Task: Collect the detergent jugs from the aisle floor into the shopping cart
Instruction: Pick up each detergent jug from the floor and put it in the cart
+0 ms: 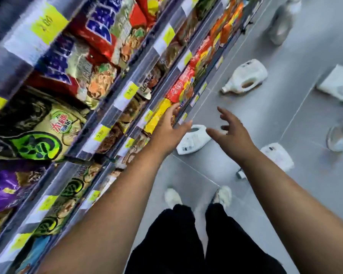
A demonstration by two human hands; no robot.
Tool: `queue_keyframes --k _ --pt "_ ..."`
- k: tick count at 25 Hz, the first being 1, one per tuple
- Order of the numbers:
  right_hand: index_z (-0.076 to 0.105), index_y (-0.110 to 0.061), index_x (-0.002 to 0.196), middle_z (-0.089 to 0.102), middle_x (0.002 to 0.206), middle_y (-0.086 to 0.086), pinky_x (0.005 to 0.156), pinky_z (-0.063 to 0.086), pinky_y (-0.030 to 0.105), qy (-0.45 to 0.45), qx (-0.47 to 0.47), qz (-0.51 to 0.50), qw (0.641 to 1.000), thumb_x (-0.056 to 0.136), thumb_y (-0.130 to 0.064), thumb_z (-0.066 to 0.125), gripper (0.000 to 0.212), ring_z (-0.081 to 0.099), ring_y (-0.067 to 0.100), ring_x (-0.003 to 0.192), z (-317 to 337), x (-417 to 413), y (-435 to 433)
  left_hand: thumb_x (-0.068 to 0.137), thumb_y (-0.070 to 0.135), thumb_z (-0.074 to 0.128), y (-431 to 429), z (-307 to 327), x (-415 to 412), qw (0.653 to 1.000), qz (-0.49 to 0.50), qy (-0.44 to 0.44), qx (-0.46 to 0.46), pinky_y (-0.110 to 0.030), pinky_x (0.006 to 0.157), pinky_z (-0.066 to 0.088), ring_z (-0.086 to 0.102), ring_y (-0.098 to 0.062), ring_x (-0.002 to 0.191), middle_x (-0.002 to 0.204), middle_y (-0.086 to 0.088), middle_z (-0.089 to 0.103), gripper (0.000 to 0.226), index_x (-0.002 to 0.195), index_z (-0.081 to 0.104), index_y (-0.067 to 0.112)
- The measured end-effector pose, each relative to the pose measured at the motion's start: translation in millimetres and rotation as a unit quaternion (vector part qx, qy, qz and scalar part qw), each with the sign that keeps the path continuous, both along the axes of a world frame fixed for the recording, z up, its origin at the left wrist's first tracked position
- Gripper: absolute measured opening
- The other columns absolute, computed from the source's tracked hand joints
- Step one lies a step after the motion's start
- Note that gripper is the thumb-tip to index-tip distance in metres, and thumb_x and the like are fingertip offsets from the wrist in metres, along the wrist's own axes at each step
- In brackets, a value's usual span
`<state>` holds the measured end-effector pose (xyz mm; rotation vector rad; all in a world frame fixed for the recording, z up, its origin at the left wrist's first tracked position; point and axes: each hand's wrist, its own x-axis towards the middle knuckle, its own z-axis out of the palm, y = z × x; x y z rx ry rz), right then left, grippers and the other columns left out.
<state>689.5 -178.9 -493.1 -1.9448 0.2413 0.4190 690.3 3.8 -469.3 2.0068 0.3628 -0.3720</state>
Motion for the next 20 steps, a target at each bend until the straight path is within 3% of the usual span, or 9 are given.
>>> queue_keyframes --k 2,5,9,12,14,17,20 --pt "0.039 -0.033 0.142 0.044 0.142 0.002 0.095 0.044 0.033 0.036 -0.012 -0.018 0.999 0.085 -0.029 0.068 0.064 0.051 0.018 0.110 -56 19 1 0.090 0.030 0.066 -1 -54 27 0.999 -0.028 0.036 -0.004 -0.019 0.098 0.034 0.042 -0.011 0.131 0.145 0.001 0.044 0.060 0.143 0.038 0.026" --pt "0.040 -0.030 0.141 0.046 0.138 0.004 0.101 0.040 0.033 0.078 -0.036 -0.069 0.994 0.085 -0.030 0.068 0.063 0.049 0.021 0.118 -156 38 4 0.090 0.025 0.067 6 -146 67 0.996 -0.080 0.047 0.012 -0.030 0.108 0.037 0.043 -0.015 0.131 0.141 -0.003 0.047 0.060 0.142 0.040 0.021" --pt "0.039 -0.033 0.142 0.045 0.132 0.003 0.104 0.040 0.034 0.118 -0.024 -0.128 0.984 0.085 -0.033 0.066 0.063 0.049 0.020 0.119 -309 61 17 0.090 0.031 0.066 16 -289 112 0.988 -0.124 0.078 0.043 -0.024 0.099 0.038 0.047 -0.014 0.123 0.140 -0.005 0.047 0.062 0.144 0.036 0.024" --pt "0.038 -0.034 0.142 0.045 0.134 0.004 0.106 0.038 0.037 0.133 -0.020 -0.155 0.979 0.085 -0.035 0.064 0.063 0.046 0.021 0.124 -429 73 27 0.083 0.041 0.069 17 -415 128 0.980 -0.164 0.096 0.064 -0.031 0.106 0.038 0.048 -0.013 0.123 0.140 -0.007 0.048 0.071 0.144 0.036 0.027" --pt "0.036 -0.034 0.143 0.042 0.137 0.006 0.105 0.037 0.031 0.140 -0.021 -0.175 0.974 0.086 -0.036 0.064 0.064 0.045 0.021 0.126 -495 76 31 0.083 0.041 0.069 16 -486 135 0.971 -0.201 0.103 0.076 -0.035 0.109 0.037 0.046 -0.014 0.125 0.141 -0.006 0.048 0.071 0.144 0.036 0.026" --pt "0.030 -0.034 0.146 0.037 0.140 0.008 0.095 0.030 0.019 0.160 -0.027 -0.217 0.963 0.085 -0.043 0.065 0.071 0.042 0.018 0.128 -586 83 28 0.085 0.043 0.067 10 -584 160 0.951 -0.266 0.091 0.131 -0.035 0.107 0.039 0.049 -0.019 0.126 0.139 -0.001 0.050 0.063 0.141 0.041 0.028" --pt "0.019 -0.038 0.149 0.035 0.145 0.010 0.105 0.031 0.028 0.170 -0.003 -0.244 0.955 0.081 -0.052 0.066 0.083 0.038 0.021 0.134 -648 85 21 0.085 0.055 0.061 6 -655 180 0.935 -0.278 0.079 0.207 -0.031 0.105 0.037 0.048 -0.026 0.128 0.141 -0.006 0.048 0.066 0.142 0.039 0.029"
